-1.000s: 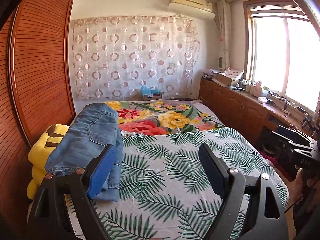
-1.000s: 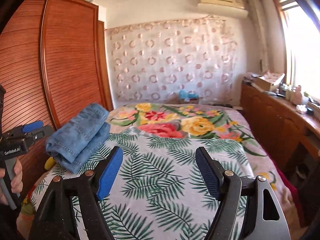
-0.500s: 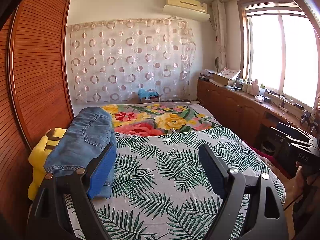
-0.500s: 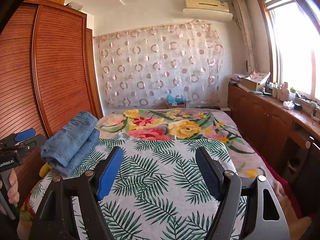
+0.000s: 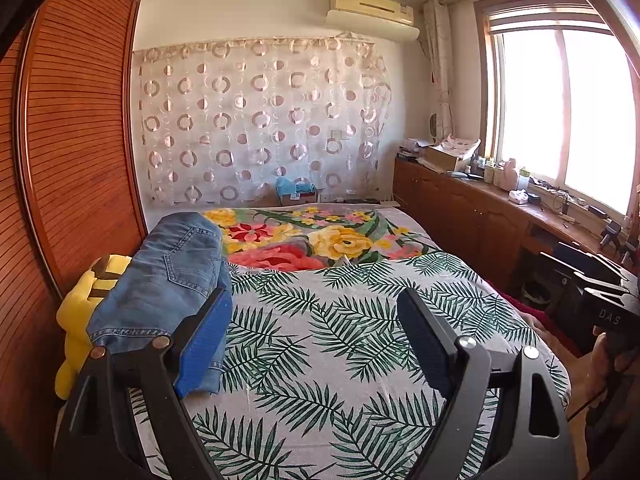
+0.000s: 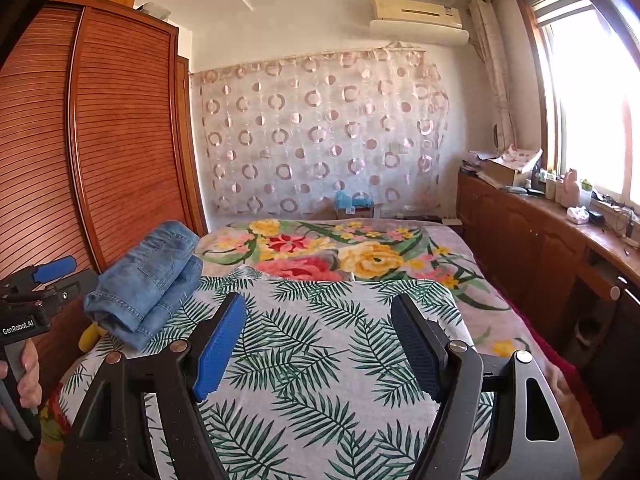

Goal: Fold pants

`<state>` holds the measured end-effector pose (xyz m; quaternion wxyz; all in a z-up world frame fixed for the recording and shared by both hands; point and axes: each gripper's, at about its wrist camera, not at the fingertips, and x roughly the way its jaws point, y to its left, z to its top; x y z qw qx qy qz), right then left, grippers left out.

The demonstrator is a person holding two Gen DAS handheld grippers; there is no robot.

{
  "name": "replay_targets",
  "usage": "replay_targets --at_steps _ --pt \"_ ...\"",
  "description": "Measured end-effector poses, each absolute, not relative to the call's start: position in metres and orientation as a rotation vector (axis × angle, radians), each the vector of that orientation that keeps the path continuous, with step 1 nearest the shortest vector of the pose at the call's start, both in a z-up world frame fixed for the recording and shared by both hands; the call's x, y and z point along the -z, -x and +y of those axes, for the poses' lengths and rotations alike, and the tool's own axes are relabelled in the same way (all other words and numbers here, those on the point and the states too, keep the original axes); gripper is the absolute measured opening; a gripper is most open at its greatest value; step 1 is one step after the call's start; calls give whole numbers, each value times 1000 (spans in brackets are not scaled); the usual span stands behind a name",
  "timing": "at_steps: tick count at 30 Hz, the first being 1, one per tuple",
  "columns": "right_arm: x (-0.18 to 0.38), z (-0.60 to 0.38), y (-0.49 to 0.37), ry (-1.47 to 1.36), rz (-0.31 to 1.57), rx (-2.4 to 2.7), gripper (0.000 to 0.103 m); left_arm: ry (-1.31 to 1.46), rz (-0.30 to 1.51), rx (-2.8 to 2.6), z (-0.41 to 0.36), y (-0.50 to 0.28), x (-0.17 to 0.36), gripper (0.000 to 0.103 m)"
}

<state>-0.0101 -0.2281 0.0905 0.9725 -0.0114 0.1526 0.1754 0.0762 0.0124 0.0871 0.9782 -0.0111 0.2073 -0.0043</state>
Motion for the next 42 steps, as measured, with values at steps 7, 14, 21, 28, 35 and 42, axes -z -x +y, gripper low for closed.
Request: replay_targets --at_steps 7,14,21,28,35,42 --pt "-91 -232 10 28 305 -357 77 22 416 8 11 -75 -87 85" --pt "-91 -236 10 27 301 -355 77 22 415 8 10 -74 -87 85" --pt "-90 -238 9 30 300 -348 77 24 413 7 10 -73 -87 85" --pt "-88 -237 9 29 302 -344 77 23 414 8 10 -73 -87 85" --pt "-90 -237 8 27 300 -339 77 25 411 5 6 -71 -90 85" --pt "-90 -236 9 28 297 -336 77 24 410 5 6 -70 -89 85"
